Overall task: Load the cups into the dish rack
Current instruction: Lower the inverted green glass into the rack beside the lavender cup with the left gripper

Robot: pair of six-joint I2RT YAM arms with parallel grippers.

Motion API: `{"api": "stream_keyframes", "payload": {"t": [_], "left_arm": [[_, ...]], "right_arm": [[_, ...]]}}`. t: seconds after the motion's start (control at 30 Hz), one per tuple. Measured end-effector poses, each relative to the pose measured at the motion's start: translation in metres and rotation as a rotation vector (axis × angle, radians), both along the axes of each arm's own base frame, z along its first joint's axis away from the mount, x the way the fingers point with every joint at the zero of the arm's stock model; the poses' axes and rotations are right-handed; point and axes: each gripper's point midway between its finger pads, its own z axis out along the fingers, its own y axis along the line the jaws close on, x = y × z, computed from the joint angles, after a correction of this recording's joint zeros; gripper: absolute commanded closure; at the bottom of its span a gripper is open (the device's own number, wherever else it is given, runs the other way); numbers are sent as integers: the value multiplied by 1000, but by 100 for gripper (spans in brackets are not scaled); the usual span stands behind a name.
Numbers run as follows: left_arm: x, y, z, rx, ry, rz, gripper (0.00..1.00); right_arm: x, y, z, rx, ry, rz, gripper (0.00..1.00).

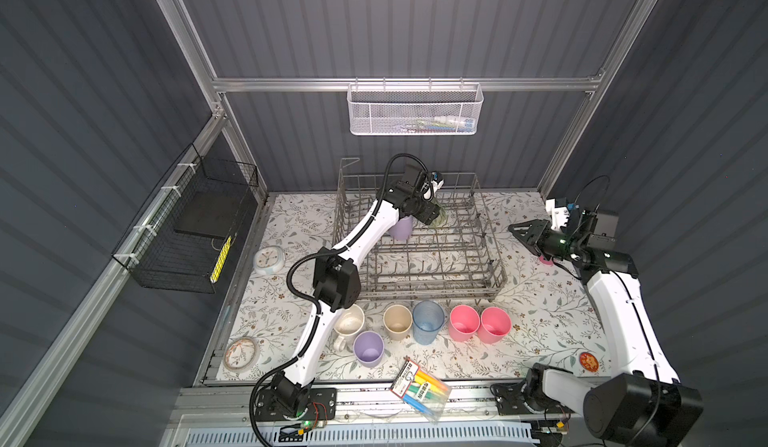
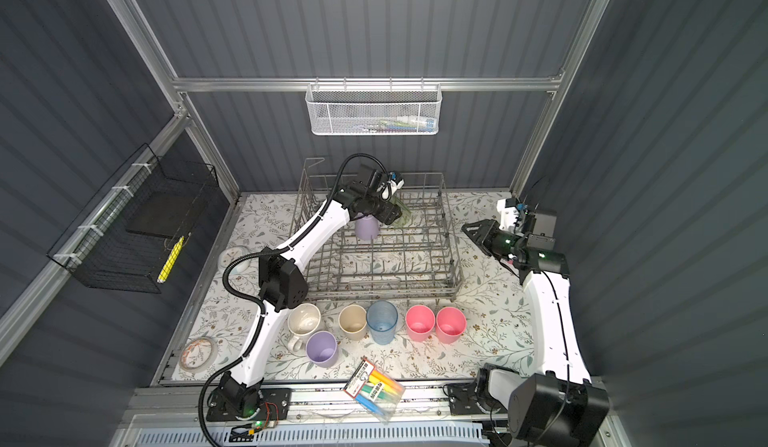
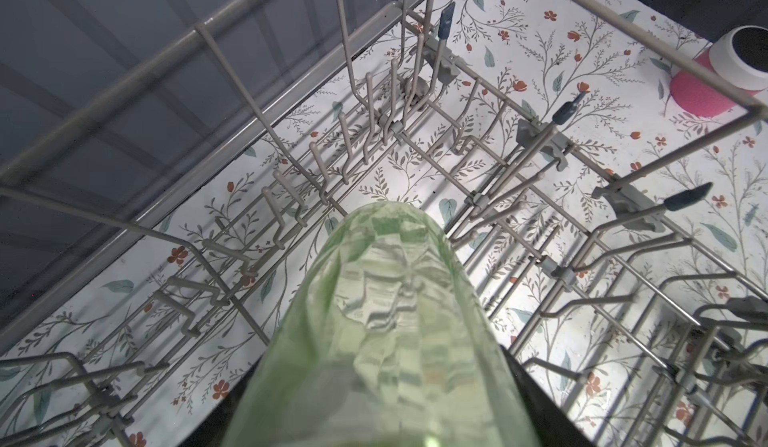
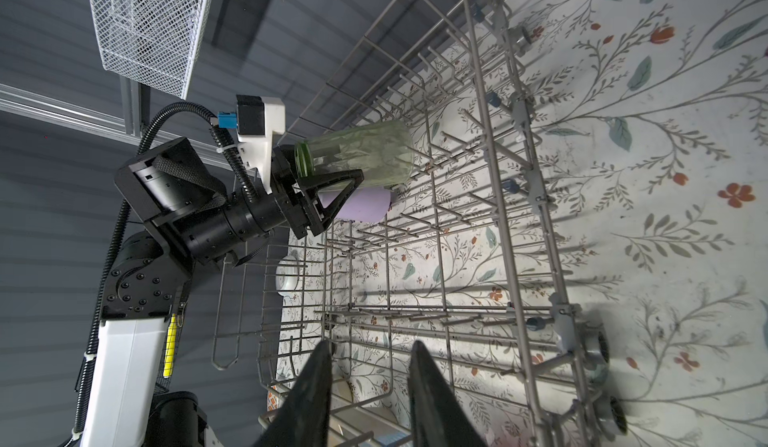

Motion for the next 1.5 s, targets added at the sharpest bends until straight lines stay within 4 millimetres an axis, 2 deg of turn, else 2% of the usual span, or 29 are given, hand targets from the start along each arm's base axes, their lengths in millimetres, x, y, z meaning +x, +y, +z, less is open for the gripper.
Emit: {"api": "stream_keyframes", "payload": {"t": [0.57,0.83,1.13,1.5], "left_arm": [[11,-10,-5,-8,-51,5,48],[13,-15,-7,-18,-63,2,26],[13,-18,-7,-23,-69,-1,15],[12,-22,-12,-22,-81,-14,10]], "right_arm": [[5,0,-11,13,35,5,67],[7,-1,-11,13,33,6,67],[7,0,-12,16,35,9,67],[8,0,-11,16,29,11,67]]}}
